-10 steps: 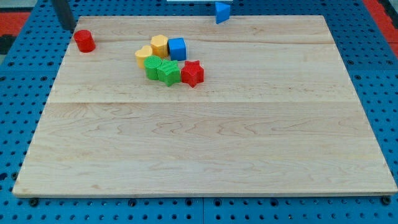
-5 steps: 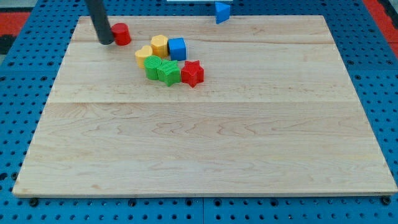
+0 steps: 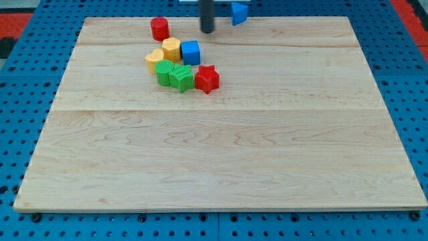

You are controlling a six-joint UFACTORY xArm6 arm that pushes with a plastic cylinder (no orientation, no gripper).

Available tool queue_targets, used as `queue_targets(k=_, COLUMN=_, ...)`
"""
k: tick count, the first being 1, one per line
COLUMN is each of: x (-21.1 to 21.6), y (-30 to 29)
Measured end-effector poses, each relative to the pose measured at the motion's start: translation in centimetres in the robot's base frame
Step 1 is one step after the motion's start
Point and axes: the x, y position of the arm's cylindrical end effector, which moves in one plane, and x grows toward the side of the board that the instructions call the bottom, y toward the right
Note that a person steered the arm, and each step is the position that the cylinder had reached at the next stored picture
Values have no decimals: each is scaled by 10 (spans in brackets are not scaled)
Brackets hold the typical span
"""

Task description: Move the red circle diagonally to the top right of the blue cube

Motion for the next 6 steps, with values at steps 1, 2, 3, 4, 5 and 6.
queue_targets(k=1, x=4, y=68)
queue_targets(k=2, x=31, y=89)
queue_targets(k=3, x=59, y=87)
queue_targets(k=4, x=69, y=43)
queue_targets(k=5, x=65, y=18)
queue_targets(k=6, x=62, y=9)
